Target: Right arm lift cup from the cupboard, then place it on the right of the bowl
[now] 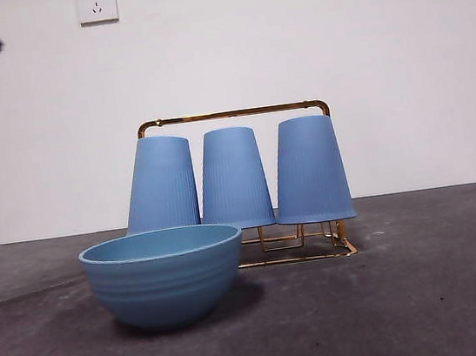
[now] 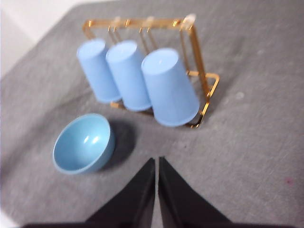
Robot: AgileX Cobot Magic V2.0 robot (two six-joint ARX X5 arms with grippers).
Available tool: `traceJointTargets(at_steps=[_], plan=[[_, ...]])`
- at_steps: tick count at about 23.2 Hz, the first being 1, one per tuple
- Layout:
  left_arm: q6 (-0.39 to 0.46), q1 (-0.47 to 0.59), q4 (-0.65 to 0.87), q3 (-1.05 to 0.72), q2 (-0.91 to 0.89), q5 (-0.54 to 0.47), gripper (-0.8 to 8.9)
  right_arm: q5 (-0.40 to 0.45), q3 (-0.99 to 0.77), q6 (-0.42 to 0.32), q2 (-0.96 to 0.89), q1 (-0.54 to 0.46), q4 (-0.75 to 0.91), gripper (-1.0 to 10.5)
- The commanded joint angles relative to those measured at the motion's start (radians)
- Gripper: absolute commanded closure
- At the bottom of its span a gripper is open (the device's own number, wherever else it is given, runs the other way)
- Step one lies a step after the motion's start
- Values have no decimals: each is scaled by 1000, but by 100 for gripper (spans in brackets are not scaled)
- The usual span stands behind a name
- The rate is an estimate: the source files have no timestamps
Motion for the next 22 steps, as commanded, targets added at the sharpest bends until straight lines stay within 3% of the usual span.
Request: traceJointTargets(at_steps=[1,9,12,16,19,22], plan=[[101,-31,-27,45,55,29,803,-21,55,-108,60,0,-38,934],[195,-79,-16,51,86,34,796,-109,81,-160,107,1,-65,933],[195,-79,-18,51,86,33,702,-109,81,-158,108,1,-64,913],[195,-79,-19,51,86,33,402,-108,81,-140,108,13,-61,565],[182,-79,-20,51,86,37,374,-108,81,-137,109,37,-55,452],[159,-79,-20,51,86,56,374,-107,81,-75,131,82,7,447]])
